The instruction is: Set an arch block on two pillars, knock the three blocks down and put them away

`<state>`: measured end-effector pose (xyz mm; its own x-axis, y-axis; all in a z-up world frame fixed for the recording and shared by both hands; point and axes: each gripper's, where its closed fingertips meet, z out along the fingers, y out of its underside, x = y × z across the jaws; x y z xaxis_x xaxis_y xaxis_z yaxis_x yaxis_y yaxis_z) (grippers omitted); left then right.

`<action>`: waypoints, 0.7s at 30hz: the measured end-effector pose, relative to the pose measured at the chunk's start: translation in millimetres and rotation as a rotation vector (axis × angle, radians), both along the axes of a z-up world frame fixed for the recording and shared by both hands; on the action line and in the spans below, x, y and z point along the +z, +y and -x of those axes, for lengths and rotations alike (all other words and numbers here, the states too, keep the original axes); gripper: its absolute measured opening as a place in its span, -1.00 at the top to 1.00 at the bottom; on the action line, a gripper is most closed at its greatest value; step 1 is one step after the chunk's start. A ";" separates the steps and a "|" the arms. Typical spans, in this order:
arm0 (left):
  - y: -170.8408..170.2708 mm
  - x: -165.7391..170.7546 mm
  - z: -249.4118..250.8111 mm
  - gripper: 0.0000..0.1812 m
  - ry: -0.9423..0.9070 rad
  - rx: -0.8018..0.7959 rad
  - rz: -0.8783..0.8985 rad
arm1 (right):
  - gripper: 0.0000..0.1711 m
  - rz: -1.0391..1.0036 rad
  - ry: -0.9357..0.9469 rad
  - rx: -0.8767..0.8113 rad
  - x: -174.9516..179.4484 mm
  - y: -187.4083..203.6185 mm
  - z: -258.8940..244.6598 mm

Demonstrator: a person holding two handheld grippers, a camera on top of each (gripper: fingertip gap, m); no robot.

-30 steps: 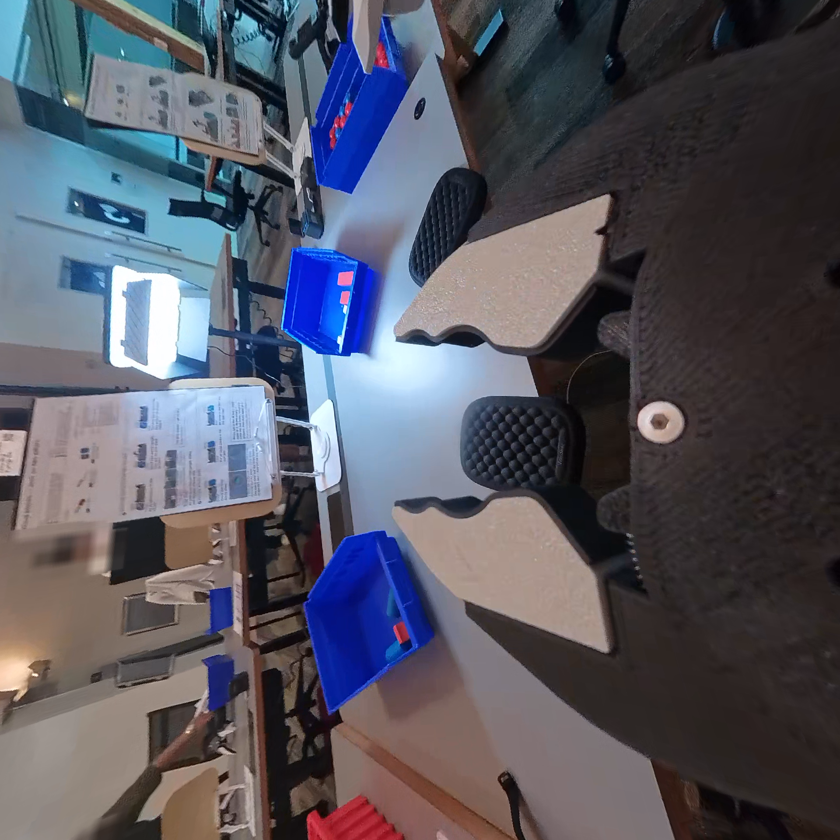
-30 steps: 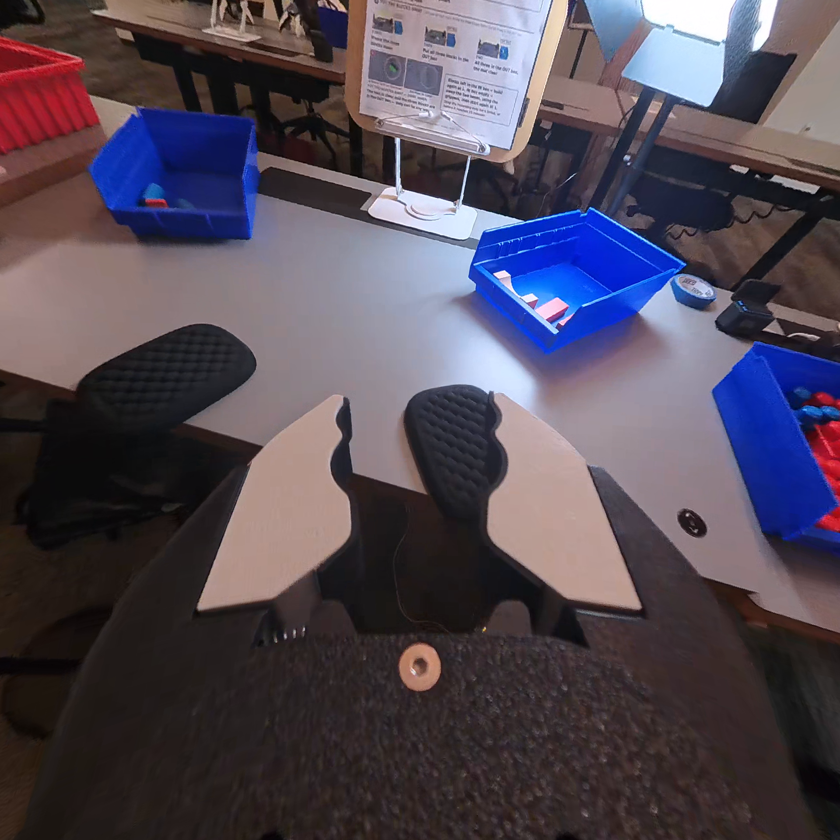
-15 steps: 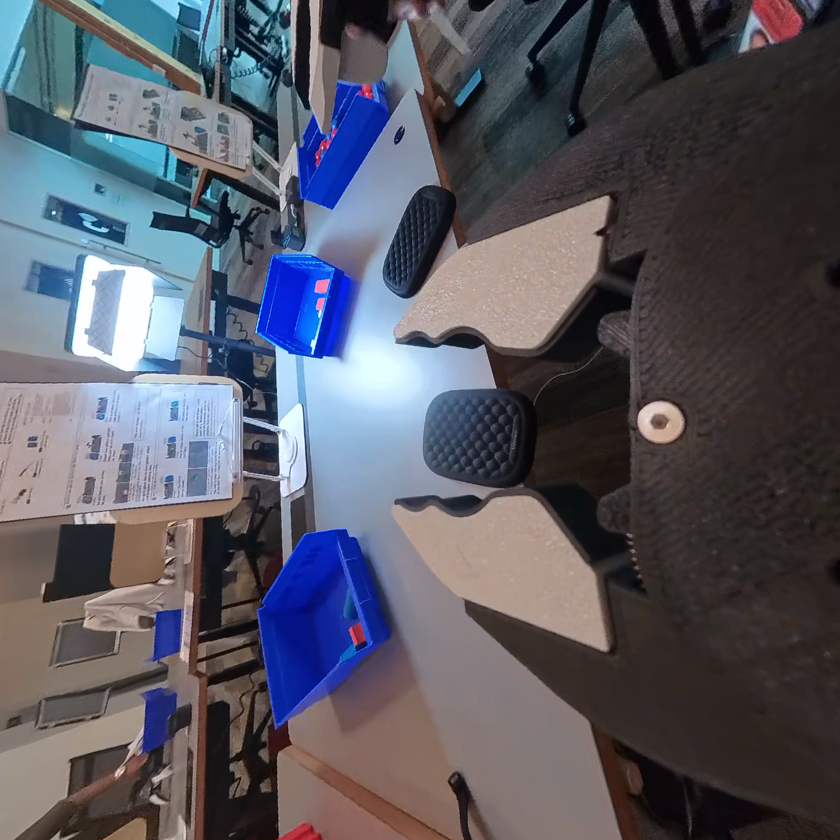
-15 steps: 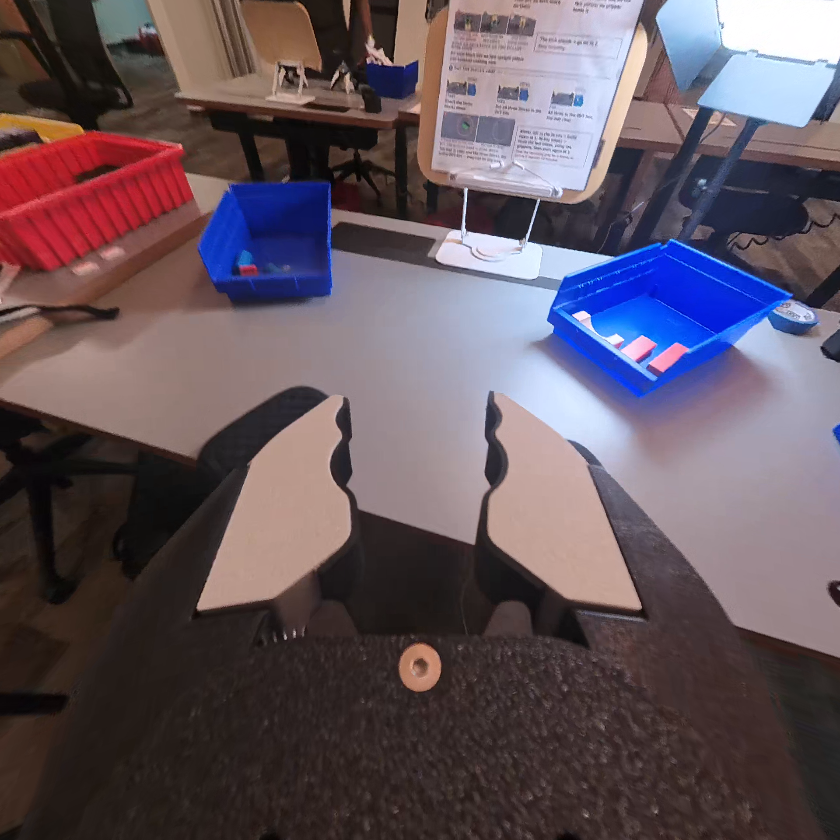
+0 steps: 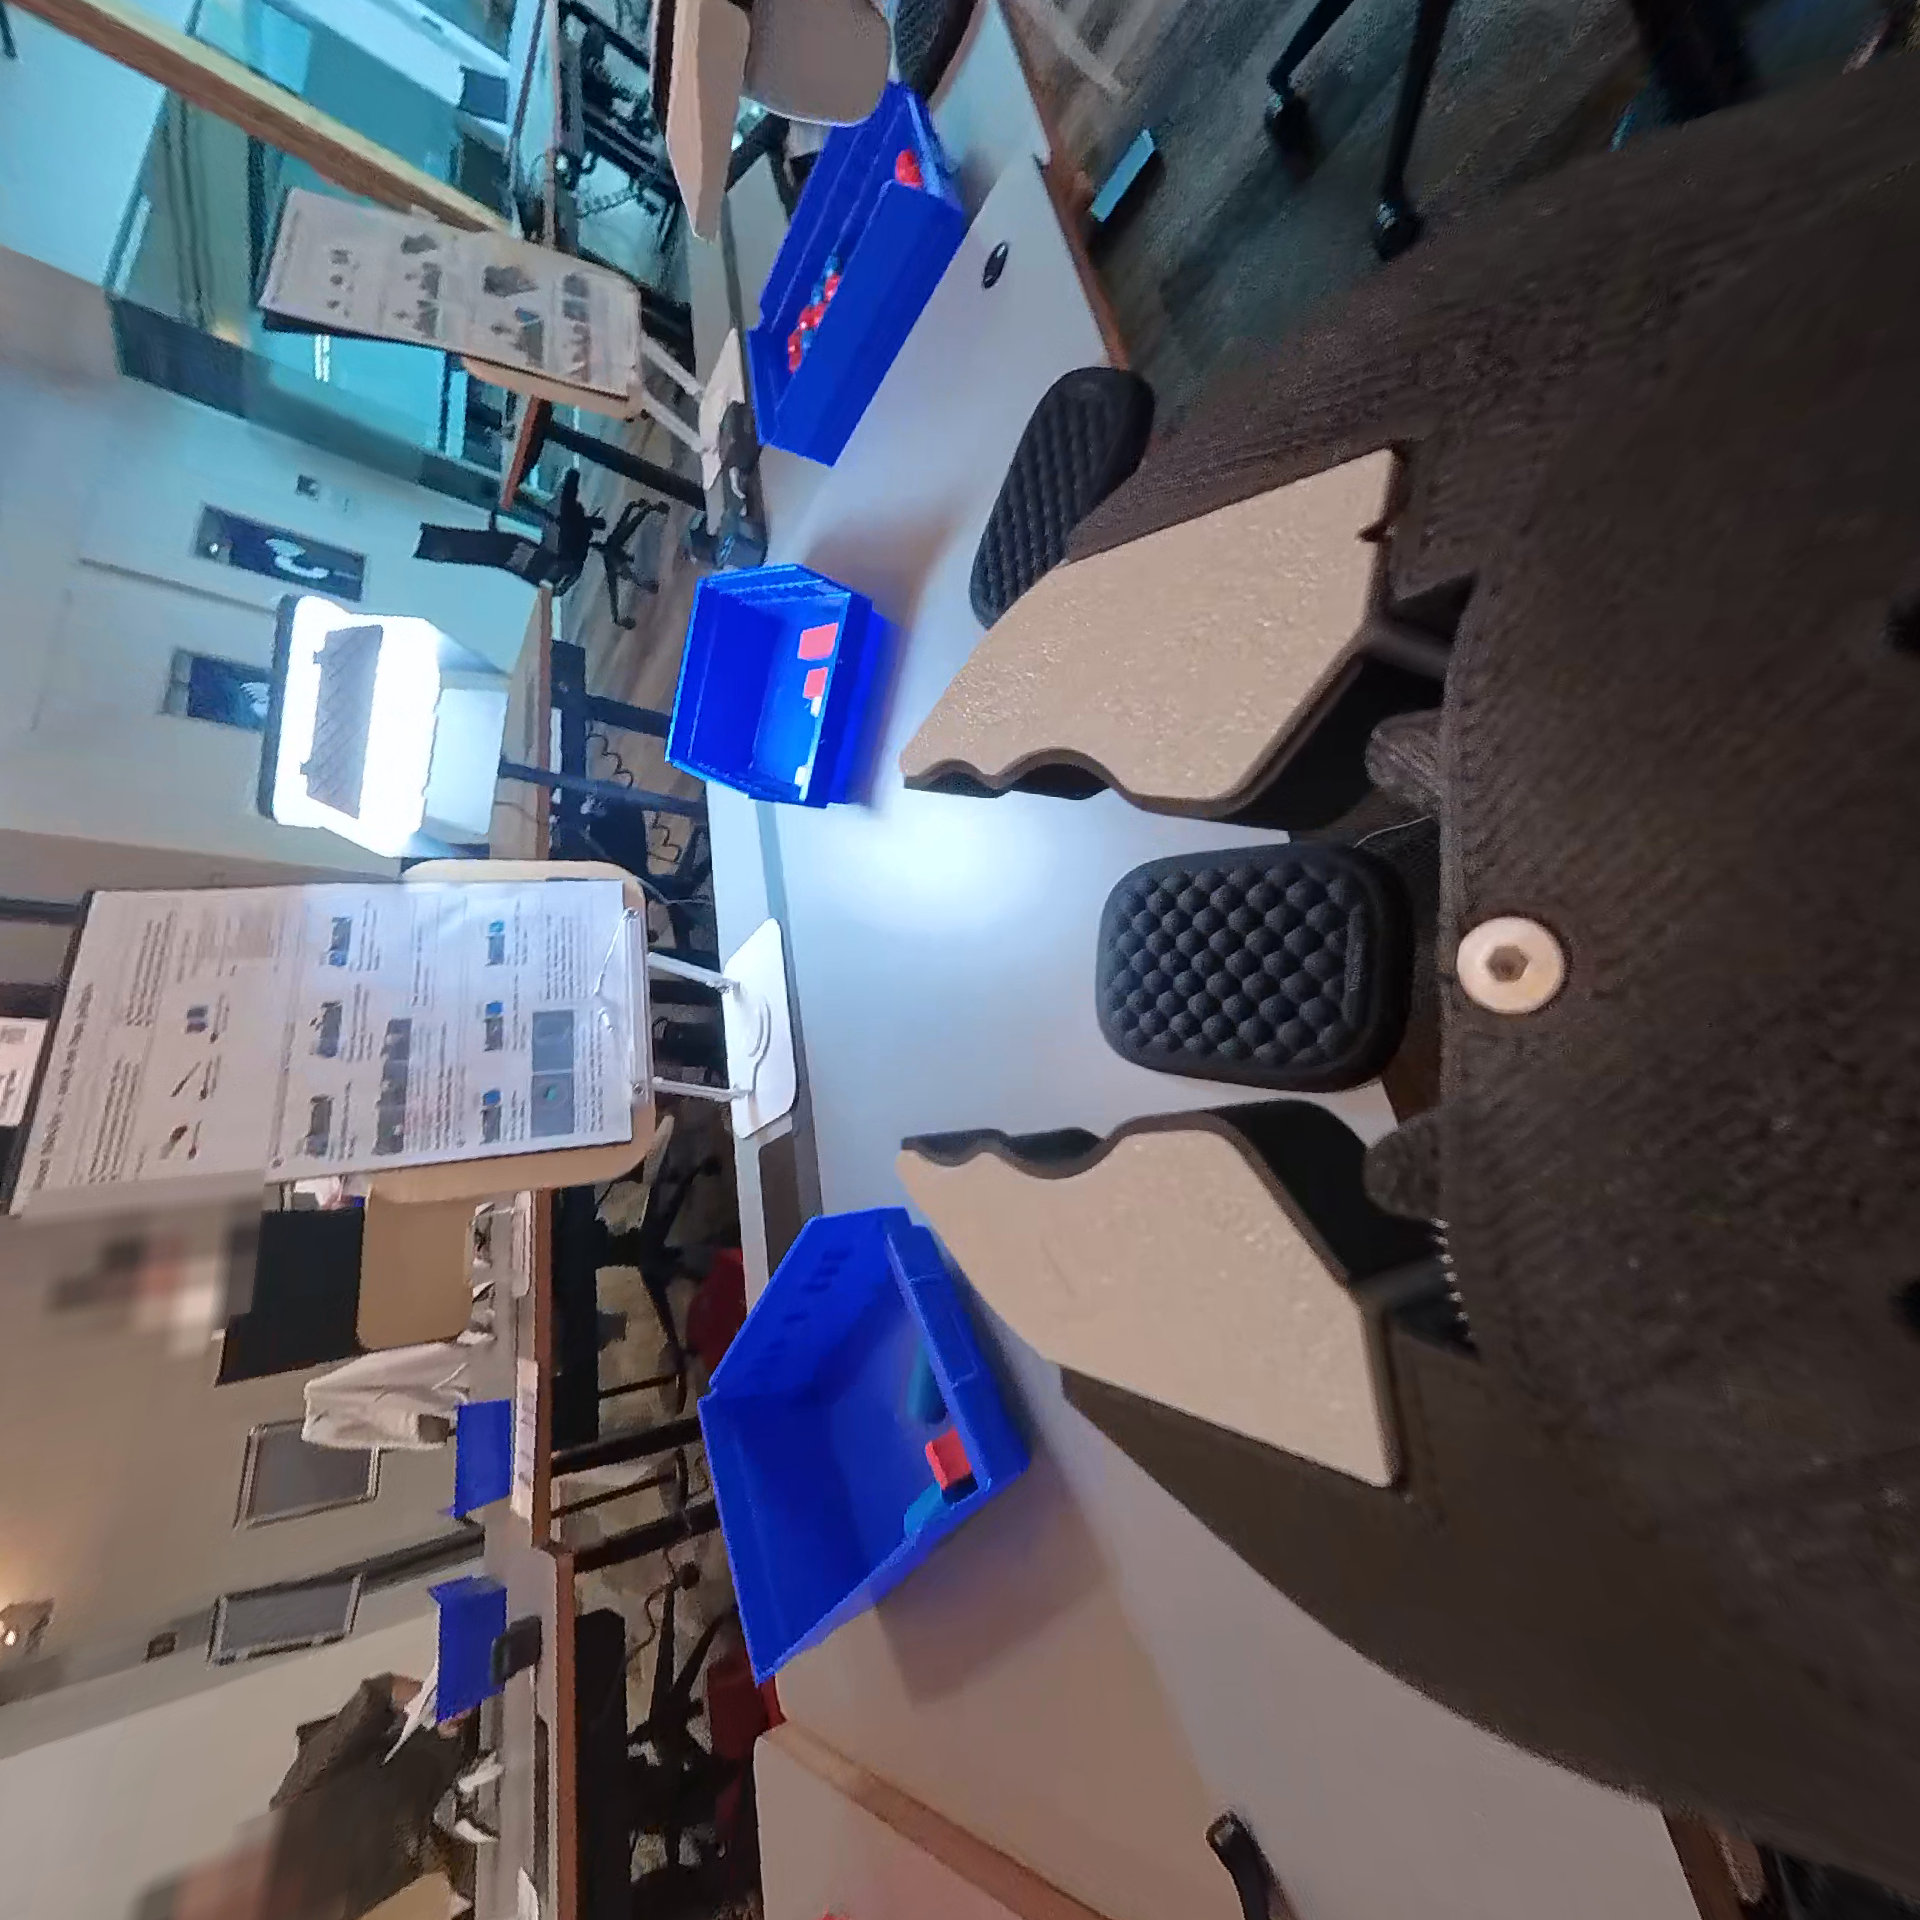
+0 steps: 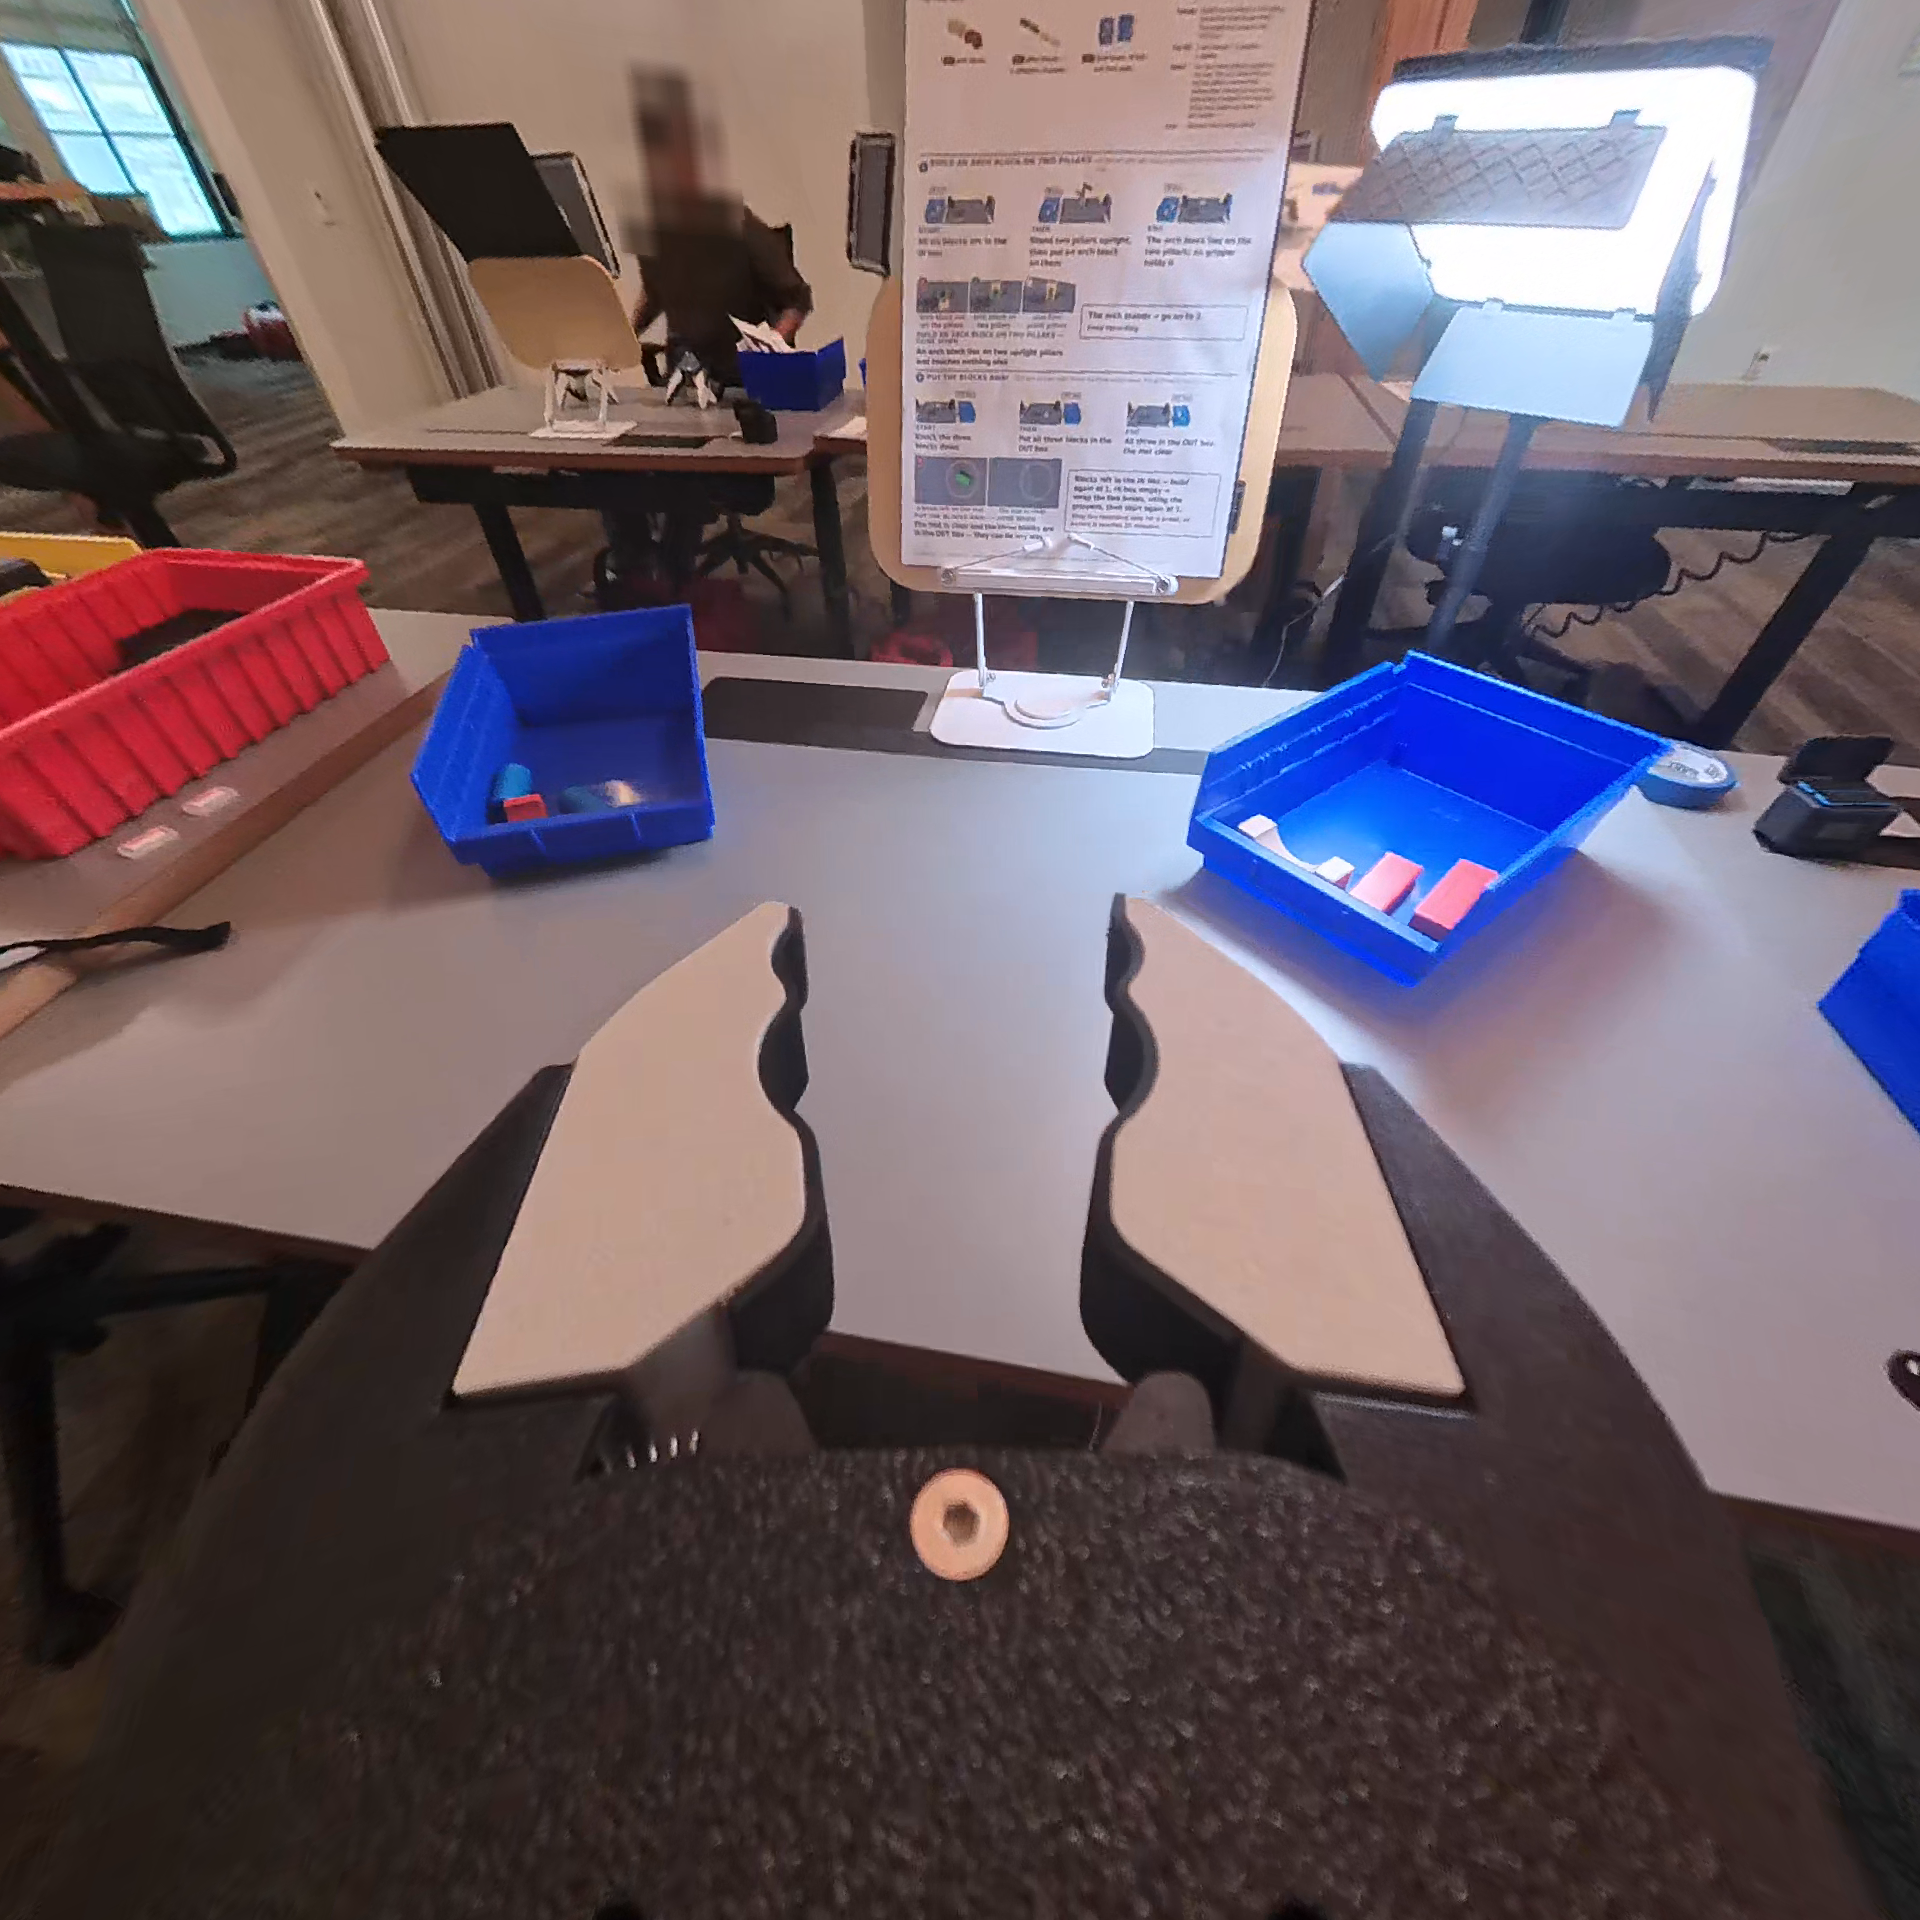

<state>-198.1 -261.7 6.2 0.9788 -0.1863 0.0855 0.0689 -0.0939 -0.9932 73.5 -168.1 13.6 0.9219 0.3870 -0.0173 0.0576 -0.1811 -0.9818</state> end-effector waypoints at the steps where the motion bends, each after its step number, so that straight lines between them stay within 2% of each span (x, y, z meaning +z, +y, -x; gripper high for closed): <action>1: -1.3 -2.0 -4.6 0.31 -0.002 -0.013 0.008 | 0.35 0.008 -0.006 -0.007 -3.5 -4.4 -7.1; 6: -9.8 -6.3 -18.5 0.31 -0.043 -0.007 -0.002 | 0.36 0.055 -0.041 -0.036 -17.9 -30.9 -40.9; 11: -25.2 -22.4 -31.3 0.31 -0.088 0.038 -0.032 | 0.36 0.096 -0.119 0.011 -28.5 -46.0 -59.0; 16: -51.8 -24.7 -28.0 0.31 -0.090 0.143 -0.065 | 0.36 0.088 -0.141 0.147 -28.6 -47.2 -51.1; 21: -87.8 -12.7 -28.3 0.32 -0.007 0.223 -0.026 | 0.36 0.048 -0.073 0.235 -25.6 -40.1 -40.1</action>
